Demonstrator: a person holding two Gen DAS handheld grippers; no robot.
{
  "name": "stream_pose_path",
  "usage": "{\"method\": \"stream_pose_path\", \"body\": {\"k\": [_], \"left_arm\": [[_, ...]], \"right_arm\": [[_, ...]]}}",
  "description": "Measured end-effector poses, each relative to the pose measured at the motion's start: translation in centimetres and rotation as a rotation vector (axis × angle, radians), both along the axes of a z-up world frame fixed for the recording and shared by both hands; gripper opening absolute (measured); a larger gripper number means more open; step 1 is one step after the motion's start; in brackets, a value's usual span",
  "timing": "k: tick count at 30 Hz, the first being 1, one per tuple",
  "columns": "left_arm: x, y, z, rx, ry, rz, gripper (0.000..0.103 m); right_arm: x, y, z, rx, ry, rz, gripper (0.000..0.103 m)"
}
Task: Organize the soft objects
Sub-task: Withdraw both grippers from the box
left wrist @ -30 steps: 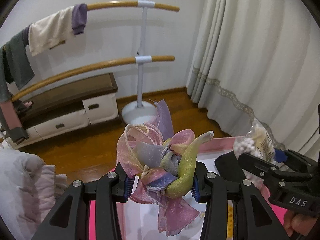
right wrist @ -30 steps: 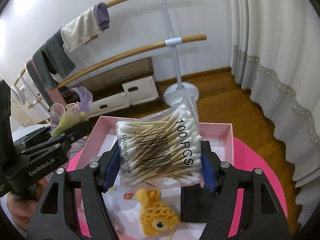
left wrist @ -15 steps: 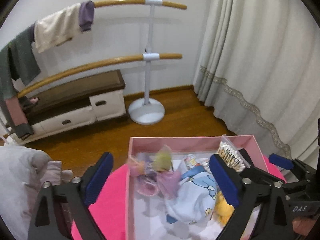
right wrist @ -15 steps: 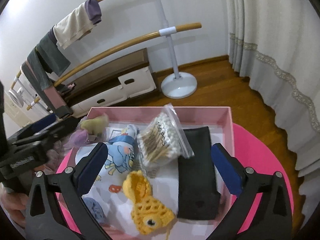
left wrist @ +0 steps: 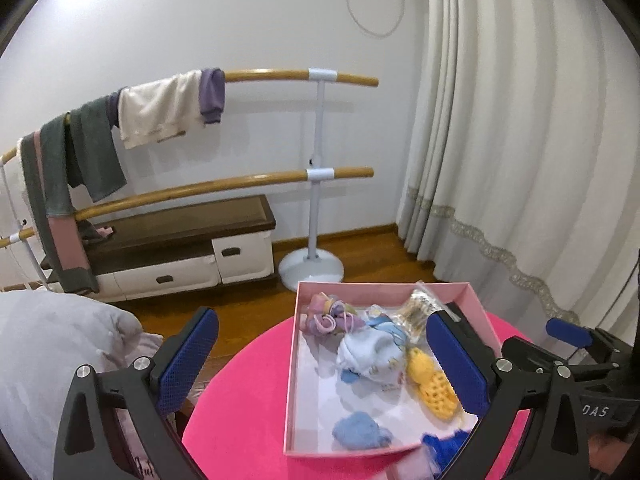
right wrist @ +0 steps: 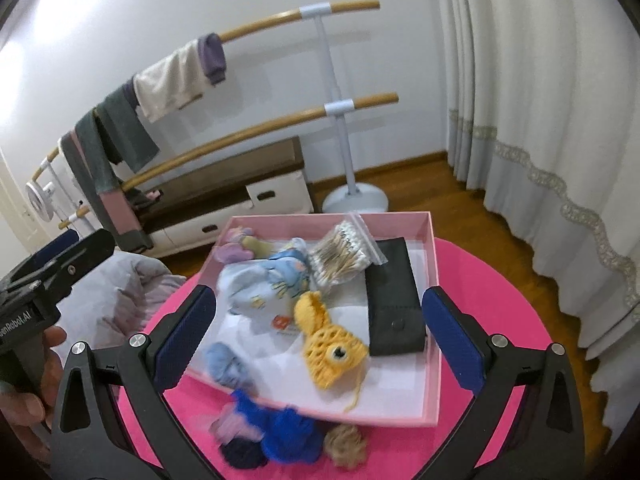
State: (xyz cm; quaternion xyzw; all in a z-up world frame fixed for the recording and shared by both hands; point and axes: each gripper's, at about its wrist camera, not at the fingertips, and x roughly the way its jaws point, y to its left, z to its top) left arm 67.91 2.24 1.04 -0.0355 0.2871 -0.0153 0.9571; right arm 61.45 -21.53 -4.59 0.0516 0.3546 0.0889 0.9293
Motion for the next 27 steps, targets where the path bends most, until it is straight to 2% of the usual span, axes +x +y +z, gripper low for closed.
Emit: {"method": "stream_pose_path", "body": {"k": [4,8,18,27], "left_arm": [[-3.8,0.3,0.4,-0.016,-0.039,0.015,0.103],[-7.8,0.9,-0.5,-0.026,-0.063,0.026,0.103],[-12.6,0.4,-1.3,-0.038,-0.092,0.049,0.103],[-14.6,-0.3,-2.1,-0.045,-0.114,0.052,0.103]], "right_arm": [[-3.5,0.6,1.8,-0.004,-0.057,-0.002,0.103],[-6.6,0.8,3.4,-0.005,-0.105,-0.004,0.103],[-13.1,0.7,6.4,-0.007,-0.214,-0.015,0.103],[-17.5,0.4,6.2,-0.003,-0.245,-0.034,0.103]]}}
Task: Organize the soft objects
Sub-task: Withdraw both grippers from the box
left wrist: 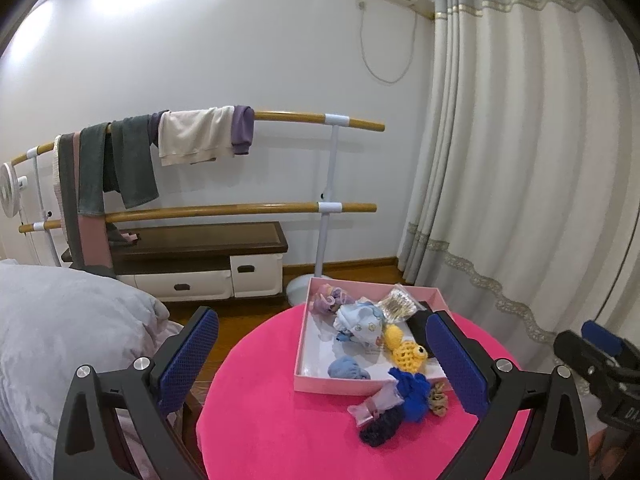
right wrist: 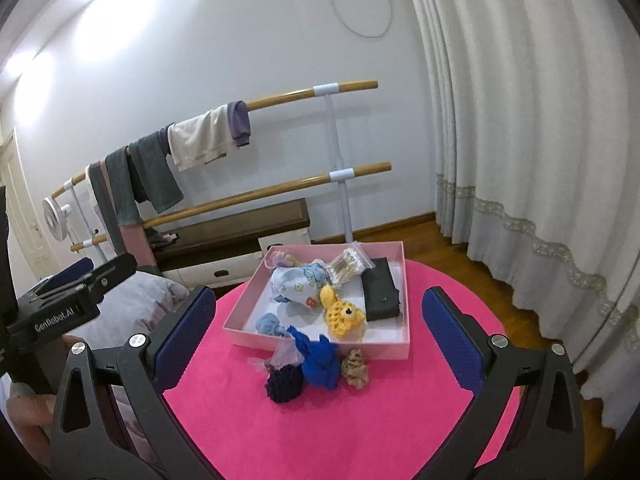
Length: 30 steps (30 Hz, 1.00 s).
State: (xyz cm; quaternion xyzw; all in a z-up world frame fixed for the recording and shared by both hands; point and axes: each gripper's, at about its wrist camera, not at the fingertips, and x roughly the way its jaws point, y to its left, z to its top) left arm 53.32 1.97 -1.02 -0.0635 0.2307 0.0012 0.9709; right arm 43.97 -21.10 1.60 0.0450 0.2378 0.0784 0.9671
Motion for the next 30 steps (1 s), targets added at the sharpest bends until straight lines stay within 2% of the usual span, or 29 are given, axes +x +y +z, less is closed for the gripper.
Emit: {"method": "stream_pose_path", "body": {"k": [16,30], "left_arm": [[-2.1,-1.9,-1.9,0.010,0.016,-0.003,0.103],[-4.5,-1.8,-1.4,0.013,0.044,0.002,0.103]], "right_arm": [[-2.9,-0.9,-1.5,0.025,0.014,0.006,0.103],[-2.8,-0.4,-2.3,0.014,0.029,0.010,0.103]]}}
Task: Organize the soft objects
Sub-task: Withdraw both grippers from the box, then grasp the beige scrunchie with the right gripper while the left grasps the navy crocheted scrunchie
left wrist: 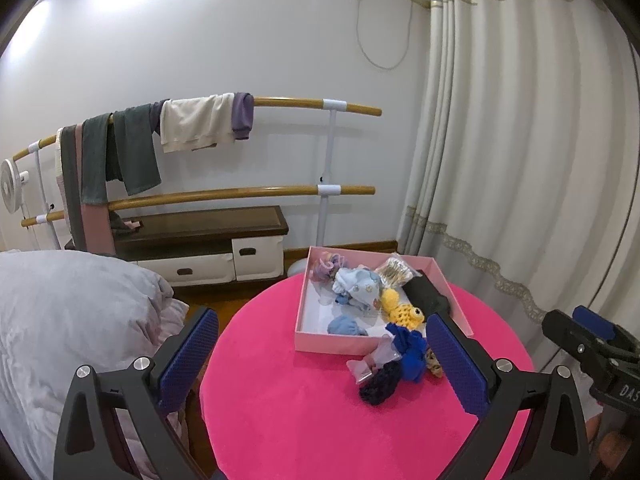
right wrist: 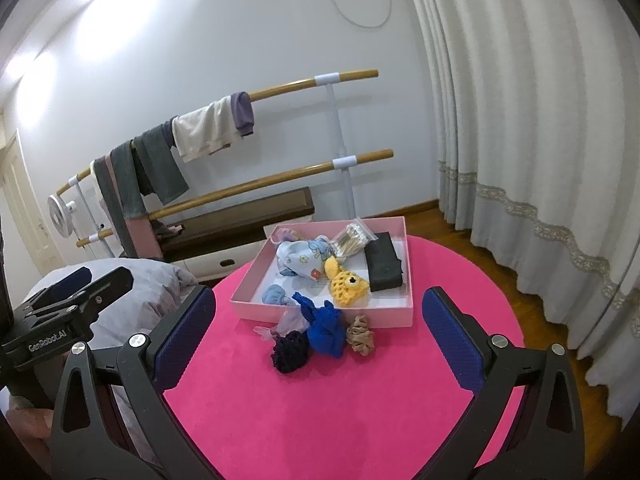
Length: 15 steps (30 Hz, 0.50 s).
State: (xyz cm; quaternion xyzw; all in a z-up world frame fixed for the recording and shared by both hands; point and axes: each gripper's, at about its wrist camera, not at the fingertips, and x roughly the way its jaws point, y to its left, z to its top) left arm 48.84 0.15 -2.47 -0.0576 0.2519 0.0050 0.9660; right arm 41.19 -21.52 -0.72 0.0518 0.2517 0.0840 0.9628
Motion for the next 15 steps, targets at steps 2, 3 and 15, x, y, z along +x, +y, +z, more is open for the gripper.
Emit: {"method": "stream_pose_path", "body": {"k": [2,3,15], "left_arm": [[0.1,0.1,-0.2,-0.003,0.012,-0.002,0.103],[0.1,0.2,-0.3,-0.003,0.018,-0.001,0.103],[1.9,0.0,-2.1,-0.004,0.117,-0.020,0.103]], "right_arm": [[0.2,-0.1,-0.2,-0.001,0.008,-0.004,0.103],[0.3,-0.3,-0.4,-0.002,0.013,-0.006,0.103],[3.0,-2.2,-3.9,-0.048,0.122,-0.049,0.103]]}}
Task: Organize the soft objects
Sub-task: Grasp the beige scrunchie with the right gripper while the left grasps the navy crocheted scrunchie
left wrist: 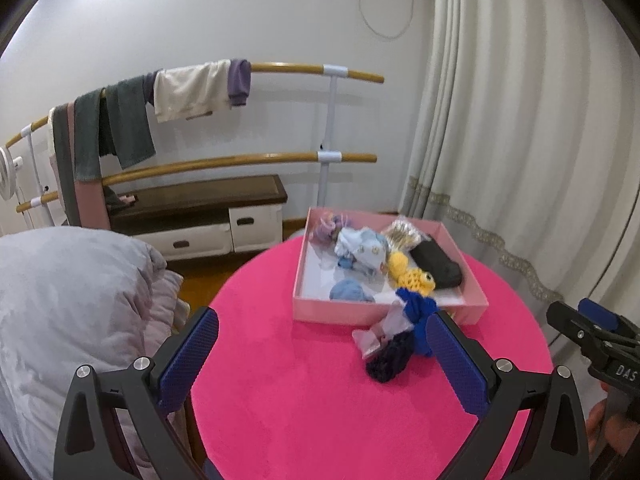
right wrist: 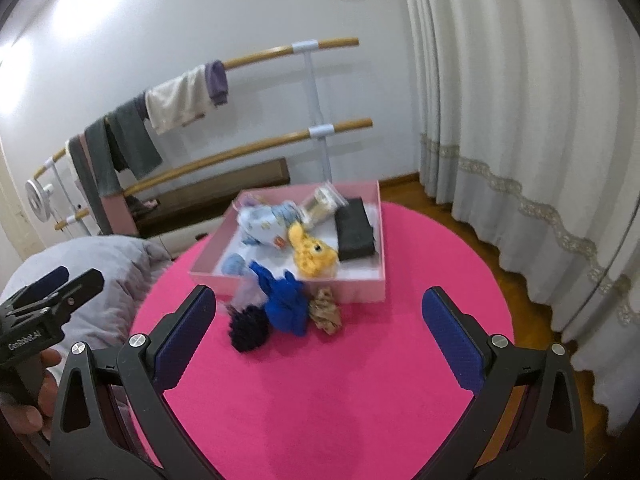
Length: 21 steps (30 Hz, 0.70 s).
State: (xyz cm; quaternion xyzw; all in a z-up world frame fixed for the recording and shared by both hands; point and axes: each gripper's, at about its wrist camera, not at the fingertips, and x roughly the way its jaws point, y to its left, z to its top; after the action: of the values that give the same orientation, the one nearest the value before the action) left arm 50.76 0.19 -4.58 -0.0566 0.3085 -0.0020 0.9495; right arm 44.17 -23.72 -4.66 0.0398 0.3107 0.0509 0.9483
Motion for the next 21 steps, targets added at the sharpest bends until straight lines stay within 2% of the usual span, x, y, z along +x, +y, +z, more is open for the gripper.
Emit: {"method": "stream_pose_path", "body": {"k": [8,21], "left_arm": [[2.1,-1.5,-3.2,0.020,0.098,-0.030,0.103],[6.2,-2.8,-8.6,0.027,0.212,-0.055,0.103]], "right_arm": [[1.8,-1.0,-3.7,-0.001,0.099,0.000,0.103],[4.4,-0.6,-8.2,-0.001,0.196,0.033,0.102]]}}
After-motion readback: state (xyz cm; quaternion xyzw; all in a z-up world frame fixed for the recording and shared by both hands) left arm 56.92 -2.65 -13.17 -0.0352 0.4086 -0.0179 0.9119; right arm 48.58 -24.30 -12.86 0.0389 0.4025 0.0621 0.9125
